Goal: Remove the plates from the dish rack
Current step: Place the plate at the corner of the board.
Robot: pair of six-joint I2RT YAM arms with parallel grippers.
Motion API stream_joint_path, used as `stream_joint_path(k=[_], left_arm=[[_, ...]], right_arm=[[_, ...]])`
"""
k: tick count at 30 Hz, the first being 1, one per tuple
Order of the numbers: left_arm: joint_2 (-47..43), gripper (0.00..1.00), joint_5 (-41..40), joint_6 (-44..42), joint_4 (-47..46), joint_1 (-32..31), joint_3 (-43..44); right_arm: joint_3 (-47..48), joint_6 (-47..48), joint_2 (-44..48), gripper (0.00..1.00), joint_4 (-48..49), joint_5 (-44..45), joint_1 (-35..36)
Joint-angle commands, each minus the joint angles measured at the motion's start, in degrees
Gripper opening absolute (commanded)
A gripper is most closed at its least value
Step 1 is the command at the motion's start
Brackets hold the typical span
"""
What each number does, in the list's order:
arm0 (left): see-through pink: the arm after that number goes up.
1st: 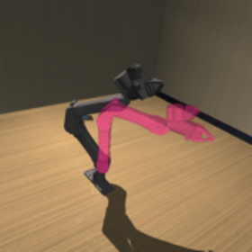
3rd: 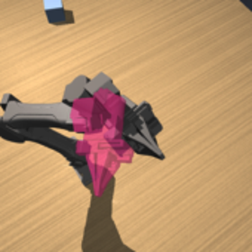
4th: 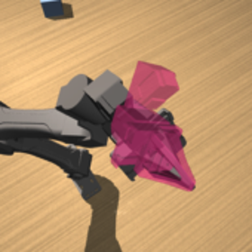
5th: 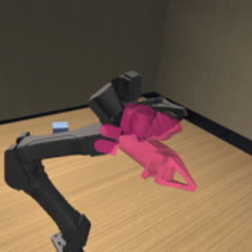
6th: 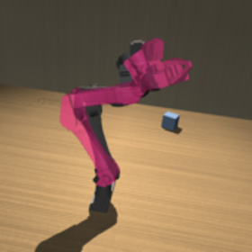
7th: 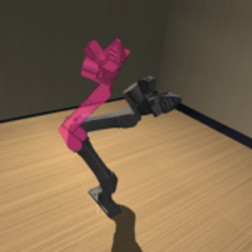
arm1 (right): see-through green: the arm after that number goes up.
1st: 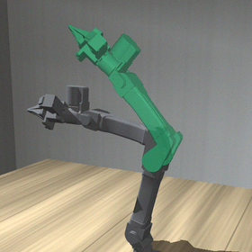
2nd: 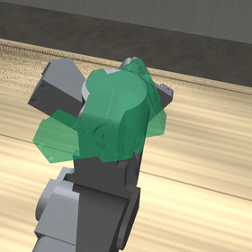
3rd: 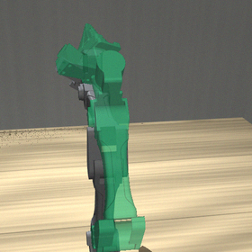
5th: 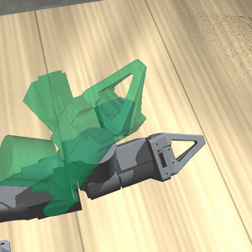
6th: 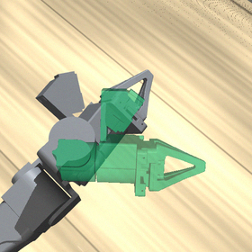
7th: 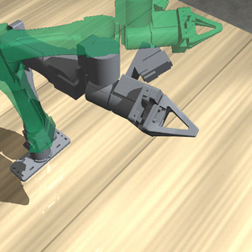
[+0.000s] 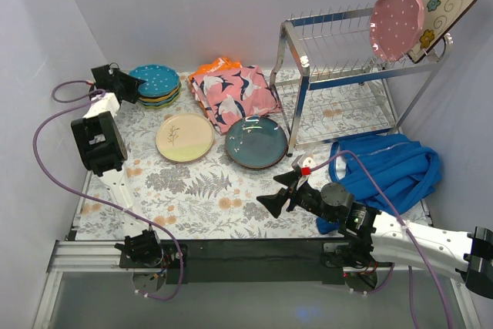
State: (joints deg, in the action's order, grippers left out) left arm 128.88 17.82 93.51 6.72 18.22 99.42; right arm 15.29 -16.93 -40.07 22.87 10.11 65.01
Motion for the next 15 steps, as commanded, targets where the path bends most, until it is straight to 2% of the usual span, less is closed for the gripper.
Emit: stream_joint_path(k=[1,15], left_arm=[[-5.5,0.47,-3.1,-3.3,5.7,0.2,4.6],[-10.9,0.48,-9.9,-5.1,14.1,0.2,6.2]], right_arm=[[1.1,0.8,0.1,0.96,2.8,-0.4,0.4],[1.3,0.9,0.0,0.96,2.8,-1.4,0.4]])
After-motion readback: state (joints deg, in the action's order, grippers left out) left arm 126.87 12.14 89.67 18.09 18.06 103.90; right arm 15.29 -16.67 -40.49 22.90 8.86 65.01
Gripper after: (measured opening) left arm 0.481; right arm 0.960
